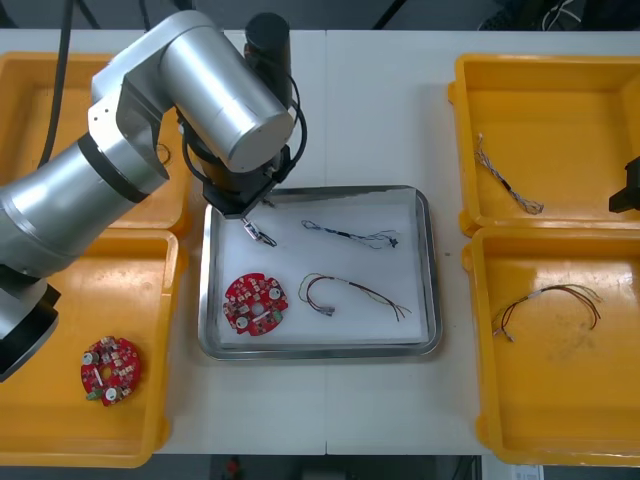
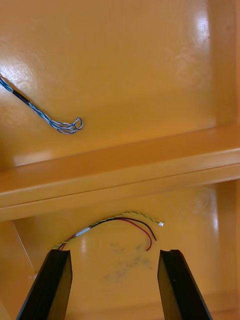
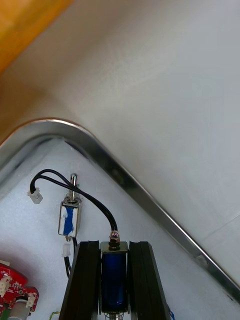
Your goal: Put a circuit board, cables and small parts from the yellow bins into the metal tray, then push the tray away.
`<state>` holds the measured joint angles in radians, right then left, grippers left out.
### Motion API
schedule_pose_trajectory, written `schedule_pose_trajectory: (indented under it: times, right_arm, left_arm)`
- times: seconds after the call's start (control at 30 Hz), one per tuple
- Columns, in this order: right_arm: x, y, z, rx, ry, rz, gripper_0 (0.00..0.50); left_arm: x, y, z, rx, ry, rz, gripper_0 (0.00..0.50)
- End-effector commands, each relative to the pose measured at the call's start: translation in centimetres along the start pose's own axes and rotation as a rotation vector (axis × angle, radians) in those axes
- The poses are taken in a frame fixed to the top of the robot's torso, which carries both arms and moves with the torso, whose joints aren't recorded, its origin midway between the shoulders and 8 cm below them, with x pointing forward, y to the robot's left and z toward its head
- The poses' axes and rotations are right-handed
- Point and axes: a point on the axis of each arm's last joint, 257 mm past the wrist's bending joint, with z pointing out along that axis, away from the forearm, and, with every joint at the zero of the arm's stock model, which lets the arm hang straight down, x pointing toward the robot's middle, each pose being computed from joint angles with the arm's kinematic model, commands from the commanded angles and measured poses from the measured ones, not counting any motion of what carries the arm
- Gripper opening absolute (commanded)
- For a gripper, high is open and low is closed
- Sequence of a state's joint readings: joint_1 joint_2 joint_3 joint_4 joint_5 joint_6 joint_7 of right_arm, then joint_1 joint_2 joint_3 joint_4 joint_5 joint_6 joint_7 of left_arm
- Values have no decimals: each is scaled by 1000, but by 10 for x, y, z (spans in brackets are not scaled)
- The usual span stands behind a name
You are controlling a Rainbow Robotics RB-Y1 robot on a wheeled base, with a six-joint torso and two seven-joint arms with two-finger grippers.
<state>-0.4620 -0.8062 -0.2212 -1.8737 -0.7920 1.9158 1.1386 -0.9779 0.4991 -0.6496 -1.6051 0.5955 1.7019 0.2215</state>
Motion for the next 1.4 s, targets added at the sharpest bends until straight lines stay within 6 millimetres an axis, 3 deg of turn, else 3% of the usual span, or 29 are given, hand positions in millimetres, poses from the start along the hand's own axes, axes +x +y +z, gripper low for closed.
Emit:
schedule_pose_trajectory:
  times: [0.03, 0.2, 0.47, 0.57, 0.6, 0.67, 0.73, 0.8, 0.9, 1.0, 1.17, 1.4]
  right_arm:
    - [-2, 0, -7, -10, -22, -7, 500]
    - [-1, 2, -7, -19, -18, -13, 500]
    - [0, 3, -7, -21, -17, -17, 500]
    - [1, 5, -7, -27, -13, -24, 500]
    - [1, 5, -7, -29, -13, -26, 500]
    - [1, 6, -7, -31, -11, -28, 500]
    - [2, 7, -7, -37, -9, -34, 500]
    - [2, 8, -7, -38, -9, -35, 500]
    - [2, 8, -7, -39, -8, -41, 500]
    - [3, 9, -7, -43, -5, -47, 500]
    - [2, 17, -7, -52, -3, -69, 500]
    - [0, 40, -5, -38, 5, -138, 500]
  left_arm:
    - [38, -1, 12, 20, 0, -37, 0]
    - [46, 4, 27, 33, -43, -46, 0]
    - [54, 4, 28, 32, -32, -43, 3]
    - [54, 4, 28, 30, -33, -41, 32]
    - [54, 4, 28, 31, -34, -41, 73]
    - [54, 4, 28, 32, -35, -37, 105]
    - [53, 3, 27, 34, -36, -34, 213]
    - [53, 4, 28, 32, -37, -33, 247]
    - [51, 5, 28, 31, -42, -28, 336]
    - [50, 4, 28, 33, -44, -26, 388]
    - [49, -8, 21, 73, -45, -18, 430]
    - [35, -32, -21, 135, -19, -25, 486]
